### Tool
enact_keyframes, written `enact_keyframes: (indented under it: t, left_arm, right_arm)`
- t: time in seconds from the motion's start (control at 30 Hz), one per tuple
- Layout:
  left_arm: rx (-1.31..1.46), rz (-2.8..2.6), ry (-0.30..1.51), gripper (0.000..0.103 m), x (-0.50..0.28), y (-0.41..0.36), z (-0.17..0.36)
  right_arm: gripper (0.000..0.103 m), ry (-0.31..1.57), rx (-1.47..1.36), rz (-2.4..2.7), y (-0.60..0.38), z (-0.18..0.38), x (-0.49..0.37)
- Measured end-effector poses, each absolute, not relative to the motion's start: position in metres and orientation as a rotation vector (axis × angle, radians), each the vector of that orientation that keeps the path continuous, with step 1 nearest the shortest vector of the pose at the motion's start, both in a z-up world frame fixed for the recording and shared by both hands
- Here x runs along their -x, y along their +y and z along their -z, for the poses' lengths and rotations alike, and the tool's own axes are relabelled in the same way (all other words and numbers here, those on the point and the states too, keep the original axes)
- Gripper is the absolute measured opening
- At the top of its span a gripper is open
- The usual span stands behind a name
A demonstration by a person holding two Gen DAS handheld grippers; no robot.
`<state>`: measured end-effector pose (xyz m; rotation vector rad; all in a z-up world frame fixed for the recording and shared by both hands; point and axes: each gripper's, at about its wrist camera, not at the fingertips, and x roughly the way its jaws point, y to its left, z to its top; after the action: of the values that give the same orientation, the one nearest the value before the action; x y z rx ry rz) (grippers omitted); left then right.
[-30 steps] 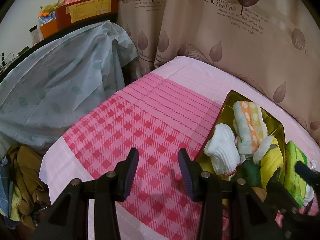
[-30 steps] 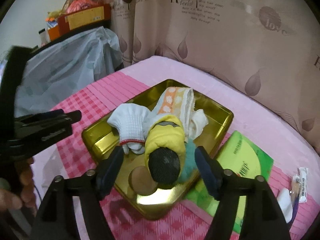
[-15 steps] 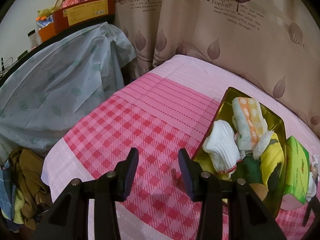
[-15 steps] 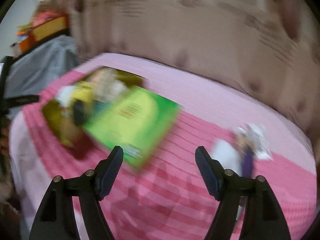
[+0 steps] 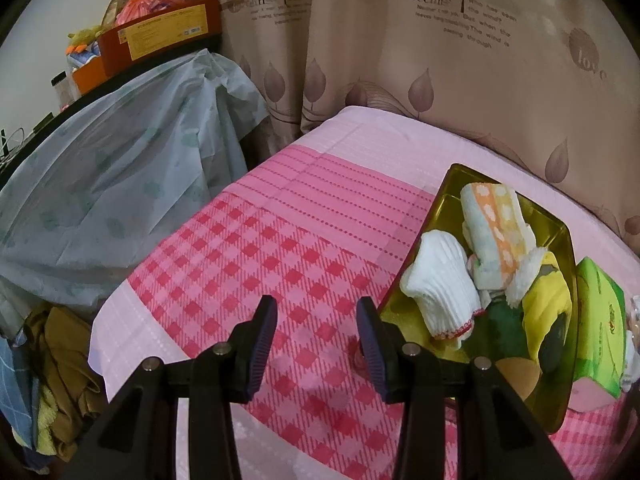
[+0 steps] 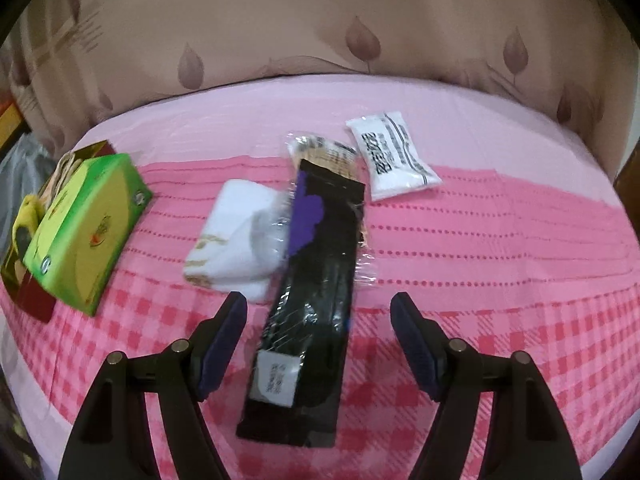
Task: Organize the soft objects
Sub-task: 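Grasp the black pouch with purple patch using the right gripper, then move the left gripper to the white cloth pad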
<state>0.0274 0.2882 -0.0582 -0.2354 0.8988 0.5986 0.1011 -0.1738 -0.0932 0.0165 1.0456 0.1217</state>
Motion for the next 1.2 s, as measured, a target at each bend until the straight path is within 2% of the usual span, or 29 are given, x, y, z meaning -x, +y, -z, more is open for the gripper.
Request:
enact_keyframes:
  t: [0.13, 0.2, 0.27, 0.33, 0.73, 1.07, 1.2]
  left_arm:
    - [0.226, -0.599, 0.905, 0.042, -0.028, 0.287, 0.060]
    - [0.217, -0.599, 0.907, 0.042, -0.029, 0.286, 0.062]
    - [0.209, -0.595, 0.906, 0.042, -0.030, 0.284, 0.062]
    - [0.200, -0.594, 0.901, 0.042, -0.030, 0.283, 0.063]
    - [0.136, -0.493, 0.891, 0.042, -0.032, 0.252, 0.049]
    - [-0.005, -0.039, 0.884, 0.058, -0.036, 0.113, 0.011]
    - [-0.064, 0.129, 0.900, 0.060, -0.048, 0.050, 0.012]
  right_arm:
    - [0.058, 1.059, -0.021, -0.119, -0.175, 0.103, -0.108]
    - [0.055, 1.052, -0.016, -0.120, -0.175, 0.104, -0.109]
    - [0.043, 1.045, -0.006, -0.113, -0.176, 0.104, -0.109]
    - [0.040, 1.040, -0.005, -0.112, -0.179, 0.104, -0.106]
    - [0.038, 1.032, 0.020, -0.049, -0.230, 0.102, -0.077]
    - [0.038, 0.991, 0.022, 0.061, -0.276, 0.104, -0.084]
    - [0.038, 0.967, 0.046, 0.067, -0.272, 0.104, -0.079]
